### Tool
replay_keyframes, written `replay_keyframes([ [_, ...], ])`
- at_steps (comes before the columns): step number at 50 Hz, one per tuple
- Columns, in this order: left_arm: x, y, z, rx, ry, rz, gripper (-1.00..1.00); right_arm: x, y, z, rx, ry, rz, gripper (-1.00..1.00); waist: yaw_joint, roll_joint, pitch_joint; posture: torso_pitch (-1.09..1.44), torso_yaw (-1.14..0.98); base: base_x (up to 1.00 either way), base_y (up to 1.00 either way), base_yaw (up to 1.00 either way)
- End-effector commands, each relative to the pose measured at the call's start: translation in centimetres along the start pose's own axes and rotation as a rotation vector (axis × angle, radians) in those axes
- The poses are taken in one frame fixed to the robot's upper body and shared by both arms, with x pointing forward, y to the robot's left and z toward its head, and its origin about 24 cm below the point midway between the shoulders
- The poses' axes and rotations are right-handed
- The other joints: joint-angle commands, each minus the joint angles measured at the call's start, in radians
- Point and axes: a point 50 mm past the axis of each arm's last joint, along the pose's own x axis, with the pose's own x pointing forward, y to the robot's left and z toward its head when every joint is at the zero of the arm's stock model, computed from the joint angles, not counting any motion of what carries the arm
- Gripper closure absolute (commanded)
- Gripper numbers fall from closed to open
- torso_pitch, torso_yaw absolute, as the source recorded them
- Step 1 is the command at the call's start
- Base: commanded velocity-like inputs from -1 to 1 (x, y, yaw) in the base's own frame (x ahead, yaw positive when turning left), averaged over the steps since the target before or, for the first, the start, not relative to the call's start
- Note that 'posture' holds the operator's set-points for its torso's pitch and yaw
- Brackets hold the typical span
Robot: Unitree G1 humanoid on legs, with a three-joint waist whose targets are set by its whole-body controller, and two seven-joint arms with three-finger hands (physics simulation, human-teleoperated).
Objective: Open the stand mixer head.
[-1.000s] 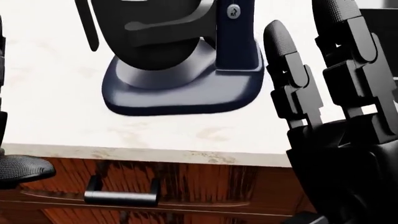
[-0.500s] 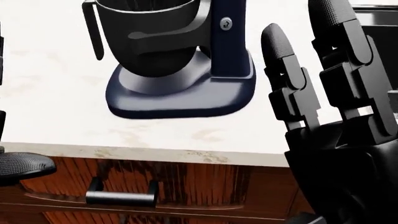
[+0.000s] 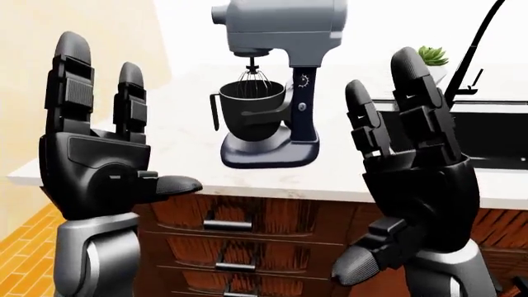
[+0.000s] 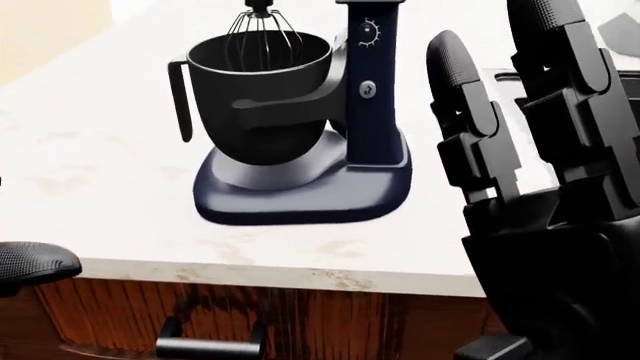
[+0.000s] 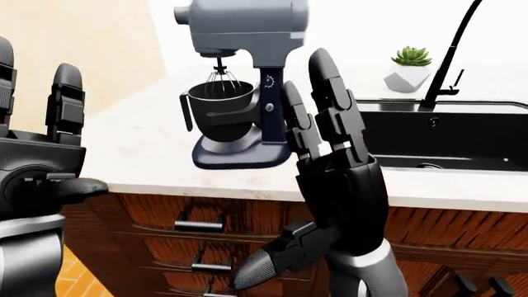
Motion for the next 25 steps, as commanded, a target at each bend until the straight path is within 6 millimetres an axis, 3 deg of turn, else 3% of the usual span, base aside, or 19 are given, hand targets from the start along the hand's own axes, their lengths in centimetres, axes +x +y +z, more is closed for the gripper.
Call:
replay_keyframes([
  [1, 0.2, -0.4, 0.7, -0.004, -0.045, -0.023, -1.00, 0.2, 0.2, 0.7, 0.008, -0.040, 0.004, -1.00, 0.000, 0.002, 0.001, -0.33, 0.00, 0.00, 0.00, 0.00],
  [13, 0.2, -0.4, 1.0, -0.007, -0.052, -0.026, -1.00, 0.9, -0.2, 0.9, 0.098, 0.001, -0.031, -1.00, 0.001, 0.001, -0.004, -0.33, 0.00, 0.00, 0.00, 0.00],
  [25, 0.2, -0.4, 0.8, -0.006, -0.050, -0.025, -1.00, 1.7, -0.2, -0.3, 0.123, 0.088, -0.051, -1.00, 0.002, -0.004, -0.007, -0.33, 0.00, 0.00, 0.00, 0.00],
])
